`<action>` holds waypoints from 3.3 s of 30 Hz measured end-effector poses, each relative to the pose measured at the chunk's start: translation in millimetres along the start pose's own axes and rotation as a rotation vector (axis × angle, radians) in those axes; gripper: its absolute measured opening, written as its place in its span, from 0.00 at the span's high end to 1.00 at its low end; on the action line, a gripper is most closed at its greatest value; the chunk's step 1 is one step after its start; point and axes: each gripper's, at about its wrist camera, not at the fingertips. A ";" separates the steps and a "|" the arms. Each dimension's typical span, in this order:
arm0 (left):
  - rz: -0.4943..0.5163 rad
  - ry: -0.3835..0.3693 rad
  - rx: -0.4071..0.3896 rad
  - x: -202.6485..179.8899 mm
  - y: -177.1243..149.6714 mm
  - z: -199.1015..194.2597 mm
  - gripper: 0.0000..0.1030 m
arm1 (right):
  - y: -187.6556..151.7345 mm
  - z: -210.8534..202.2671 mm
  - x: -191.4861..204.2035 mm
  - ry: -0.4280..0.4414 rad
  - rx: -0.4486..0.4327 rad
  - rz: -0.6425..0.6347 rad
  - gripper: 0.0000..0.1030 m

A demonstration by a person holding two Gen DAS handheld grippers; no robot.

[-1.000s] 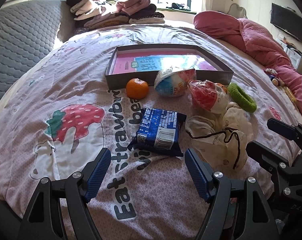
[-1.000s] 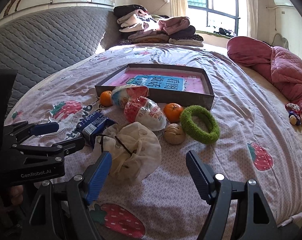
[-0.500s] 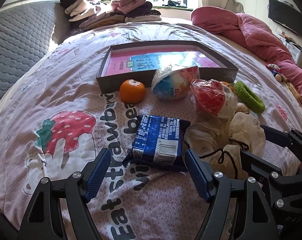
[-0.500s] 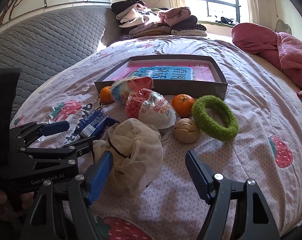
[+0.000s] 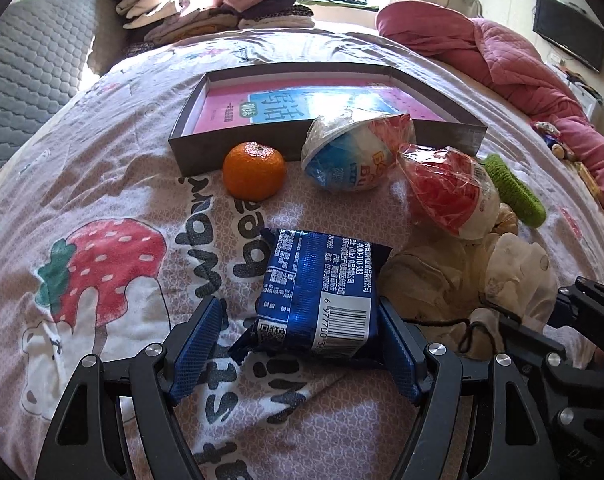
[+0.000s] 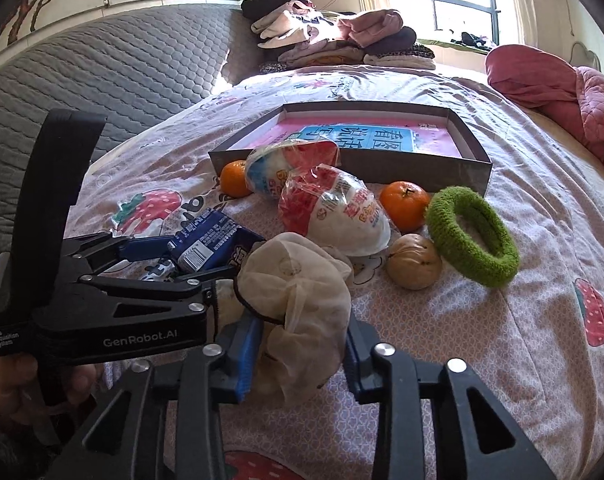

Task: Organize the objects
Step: 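Close left gripper on blue packet while right gripper grasps white mesh bag, then lift and carry blue packet with left gripper while right carries bag to tray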

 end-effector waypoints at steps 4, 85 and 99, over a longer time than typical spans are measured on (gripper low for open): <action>0.005 -0.003 -0.022 -1.0 0.5 2.0 0.26 | -0.3 1.7 -2.6 0.008 -0.009 -0.004 0.78; -0.089 -0.038 -0.139 38.1 156.2 40.1 0.42 | 137.2 28.6 -111.0 -0.155 -0.194 0.001 0.81; -0.103 -0.023 -0.072 43.4 154.0 79.3 0.42 | 134.3 87.1 -128.3 -0.128 -0.009 0.013 0.81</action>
Point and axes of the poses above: each gripper's, at about its wrist camera, not at the fingertips, and z roughly the way its jaws point, x to its left, y to its top, and after that the axes turned 4 degrees about -z, right-handed
